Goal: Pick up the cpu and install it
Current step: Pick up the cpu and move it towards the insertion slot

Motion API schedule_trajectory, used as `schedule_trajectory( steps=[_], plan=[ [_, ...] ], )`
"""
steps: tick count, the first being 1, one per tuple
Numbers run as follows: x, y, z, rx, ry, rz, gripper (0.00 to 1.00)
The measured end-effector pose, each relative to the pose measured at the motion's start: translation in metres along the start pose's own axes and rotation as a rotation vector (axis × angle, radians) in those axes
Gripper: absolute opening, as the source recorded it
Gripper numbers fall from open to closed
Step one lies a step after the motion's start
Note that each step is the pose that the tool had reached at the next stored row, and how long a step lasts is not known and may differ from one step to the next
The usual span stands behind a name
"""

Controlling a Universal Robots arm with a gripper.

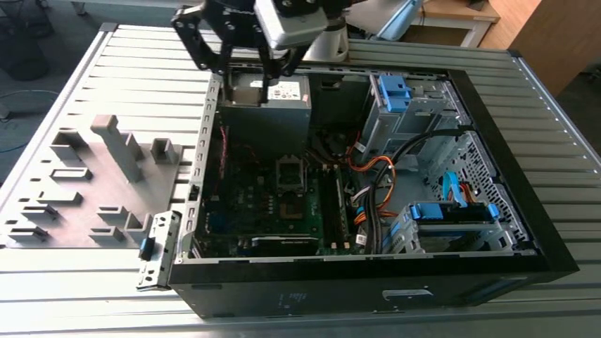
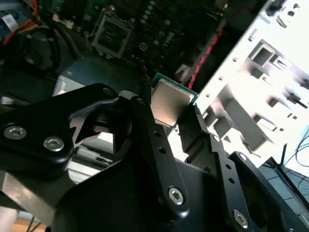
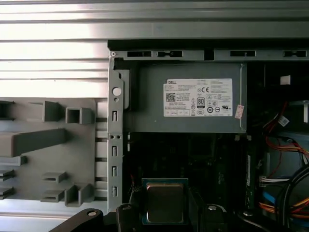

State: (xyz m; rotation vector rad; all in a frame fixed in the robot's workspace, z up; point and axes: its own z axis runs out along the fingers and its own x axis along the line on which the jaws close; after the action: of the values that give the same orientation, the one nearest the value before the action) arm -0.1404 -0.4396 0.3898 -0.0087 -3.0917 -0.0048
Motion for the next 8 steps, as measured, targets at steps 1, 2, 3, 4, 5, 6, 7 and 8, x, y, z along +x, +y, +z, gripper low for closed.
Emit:
schedule_trajectory(
  steps=[1,2,3,4,5,6,7,8],
  plan=[
    [-0.0049,0.0000,-0.0002,0.0000,0.0006,0.000,0.47],
    [-0.0094,0.0000,-0.0005,0.0001,0.0013,0.000,0.47],
    [-0.0139,0.0001,-0.0007,0.0000,0.0019,0.000,0.47],
    [-0.0184,0.0001,-0.0009,0.0000,0.0025,0.000,0.47],
    [-0.0229,0.0001,-0.0011,0.0000,0.0032,0.000,0.47],
    [-0.0273,0.0001,-0.0013,0.0000,0.0038,0.000,0.47],
    [-0.0296,0.0001,-0.0014,0.0001,0.0040,0.000,0.47],
    [-0.0301,0.0001,-0.0014,0.0000,0.0040,0.000,0.47]
  ],
)
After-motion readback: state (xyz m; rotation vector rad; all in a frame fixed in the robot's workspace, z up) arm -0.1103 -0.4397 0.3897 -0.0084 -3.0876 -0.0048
